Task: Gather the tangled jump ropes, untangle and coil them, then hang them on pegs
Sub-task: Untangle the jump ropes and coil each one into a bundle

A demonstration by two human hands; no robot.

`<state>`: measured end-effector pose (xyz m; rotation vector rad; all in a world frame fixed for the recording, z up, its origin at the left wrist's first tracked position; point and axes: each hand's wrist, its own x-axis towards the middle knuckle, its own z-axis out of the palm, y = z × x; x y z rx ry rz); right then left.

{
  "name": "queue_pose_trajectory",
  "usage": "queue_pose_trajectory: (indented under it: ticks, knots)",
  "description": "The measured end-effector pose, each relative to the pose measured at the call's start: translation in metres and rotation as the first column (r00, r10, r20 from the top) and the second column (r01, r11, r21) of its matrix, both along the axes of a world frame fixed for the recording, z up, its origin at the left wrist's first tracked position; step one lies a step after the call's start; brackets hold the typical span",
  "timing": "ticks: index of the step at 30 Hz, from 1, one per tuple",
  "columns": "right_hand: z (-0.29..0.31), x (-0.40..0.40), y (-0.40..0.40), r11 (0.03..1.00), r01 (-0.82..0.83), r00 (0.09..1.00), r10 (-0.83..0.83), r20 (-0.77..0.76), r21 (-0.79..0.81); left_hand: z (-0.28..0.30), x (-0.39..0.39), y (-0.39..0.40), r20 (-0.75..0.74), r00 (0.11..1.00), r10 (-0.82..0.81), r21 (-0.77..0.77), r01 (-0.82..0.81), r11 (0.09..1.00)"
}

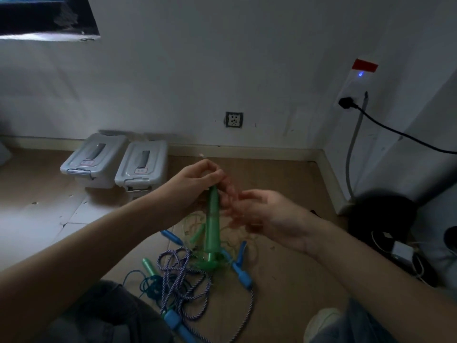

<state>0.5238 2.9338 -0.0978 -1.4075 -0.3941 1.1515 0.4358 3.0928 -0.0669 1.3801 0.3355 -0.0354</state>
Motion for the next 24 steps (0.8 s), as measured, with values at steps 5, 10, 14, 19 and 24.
queue_pose_trajectory:
  ticks: [5,10,14,19,24]
  knots:
    - [0.015,0.032,-0.012,0.885,0.464,0.881,-0.457,0.121,-0.040,-0.006,-0.002,0.024,-0.220,0.951,0.215,0.513,-0.075,0.855]
    - [0.021,0.037,-0.020,0.842,0.527,0.849,-0.527,-0.032,0.118,-0.021,-0.008,0.047,-0.524,0.845,0.105,0.631,0.302,0.714]
    - [0.029,0.037,-0.020,0.771,0.622,0.783,-0.617,-0.083,0.134,-0.025,-0.004,0.065,-0.380,0.878,0.292,0.710,0.074,0.701]
    - [0.039,0.041,-0.031,0.897,0.426,0.900,-0.433,0.044,0.117,-0.032,-0.015,0.091,-0.453,0.828,0.331,0.871,0.333,0.360]
    - [0.035,0.025,-0.017,0.994,0.078,0.967,-0.095,0.235,0.081,-0.016,-0.002,0.036,-0.173,0.955,-0.241,0.580,0.297,0.758]
